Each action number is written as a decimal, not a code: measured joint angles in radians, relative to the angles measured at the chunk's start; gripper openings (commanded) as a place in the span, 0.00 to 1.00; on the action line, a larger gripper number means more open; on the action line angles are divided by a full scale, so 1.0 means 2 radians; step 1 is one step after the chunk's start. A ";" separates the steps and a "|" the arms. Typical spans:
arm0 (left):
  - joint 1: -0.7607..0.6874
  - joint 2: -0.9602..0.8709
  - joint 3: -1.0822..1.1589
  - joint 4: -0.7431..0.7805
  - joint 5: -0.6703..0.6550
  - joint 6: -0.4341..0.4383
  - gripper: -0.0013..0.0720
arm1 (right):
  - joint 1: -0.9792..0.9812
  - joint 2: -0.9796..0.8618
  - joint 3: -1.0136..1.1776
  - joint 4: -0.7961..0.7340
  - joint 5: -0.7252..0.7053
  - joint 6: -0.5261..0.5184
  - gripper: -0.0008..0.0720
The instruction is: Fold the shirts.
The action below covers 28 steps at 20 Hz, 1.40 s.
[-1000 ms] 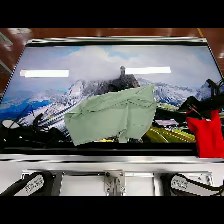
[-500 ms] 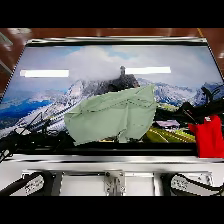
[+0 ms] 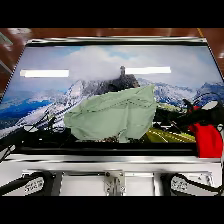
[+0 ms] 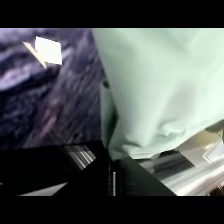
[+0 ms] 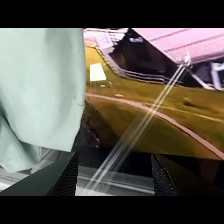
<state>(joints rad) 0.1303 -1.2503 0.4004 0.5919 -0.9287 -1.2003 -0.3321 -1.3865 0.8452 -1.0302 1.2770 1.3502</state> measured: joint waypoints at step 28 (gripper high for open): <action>0.001 0.183 0.757 0.180 -0.133 -0.077 0.06 | 0.014 0.299 0.410 0.025 -0.142 -0.070 0.08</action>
<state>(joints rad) 0.1329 -0.8852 1.9137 0.9527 -1.1950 -1.3540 -0.3038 -0.7887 1.6653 -0.9802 0.9936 1.2102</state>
